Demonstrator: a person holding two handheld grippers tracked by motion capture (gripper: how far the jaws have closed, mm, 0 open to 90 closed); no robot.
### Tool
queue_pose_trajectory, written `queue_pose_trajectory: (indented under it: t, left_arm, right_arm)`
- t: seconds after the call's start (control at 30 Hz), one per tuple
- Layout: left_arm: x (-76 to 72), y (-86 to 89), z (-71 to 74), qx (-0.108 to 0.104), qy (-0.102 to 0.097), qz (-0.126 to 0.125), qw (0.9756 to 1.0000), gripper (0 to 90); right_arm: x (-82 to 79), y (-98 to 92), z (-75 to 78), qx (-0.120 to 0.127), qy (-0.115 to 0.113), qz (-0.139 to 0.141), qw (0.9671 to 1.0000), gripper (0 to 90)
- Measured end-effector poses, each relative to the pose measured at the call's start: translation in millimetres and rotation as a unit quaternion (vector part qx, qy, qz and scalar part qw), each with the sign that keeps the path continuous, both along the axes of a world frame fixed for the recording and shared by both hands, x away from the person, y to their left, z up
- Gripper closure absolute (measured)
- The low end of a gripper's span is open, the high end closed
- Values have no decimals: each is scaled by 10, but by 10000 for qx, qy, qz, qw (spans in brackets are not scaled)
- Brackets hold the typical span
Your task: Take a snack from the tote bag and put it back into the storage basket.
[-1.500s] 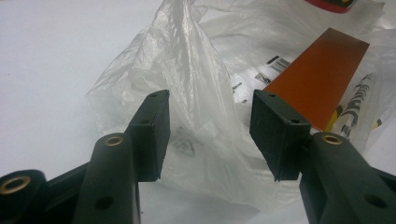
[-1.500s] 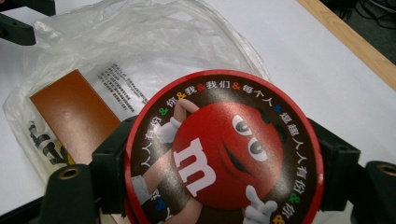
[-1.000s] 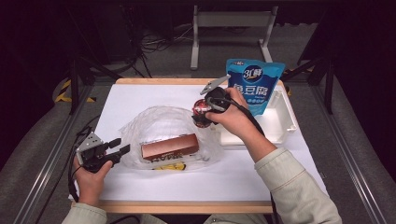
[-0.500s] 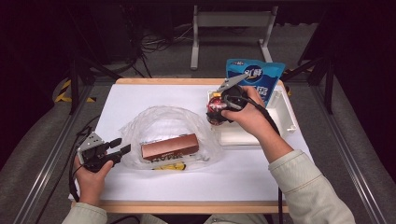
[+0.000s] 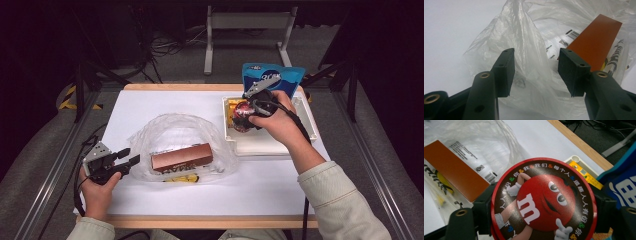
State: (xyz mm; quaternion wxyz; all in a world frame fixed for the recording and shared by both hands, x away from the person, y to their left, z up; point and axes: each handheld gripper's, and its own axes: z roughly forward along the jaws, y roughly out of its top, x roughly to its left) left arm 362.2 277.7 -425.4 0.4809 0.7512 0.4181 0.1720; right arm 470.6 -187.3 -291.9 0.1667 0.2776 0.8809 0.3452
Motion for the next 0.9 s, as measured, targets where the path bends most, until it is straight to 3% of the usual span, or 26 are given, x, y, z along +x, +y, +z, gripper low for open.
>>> queue_pose_trajectory:
  t: [0.9]
  left_arm:
    - [2, -4, 0, 17, 0, 3, 10000, 478]
  right_arm:
    - [79, -641, -126, -28, -67, -463, 9989, 257]
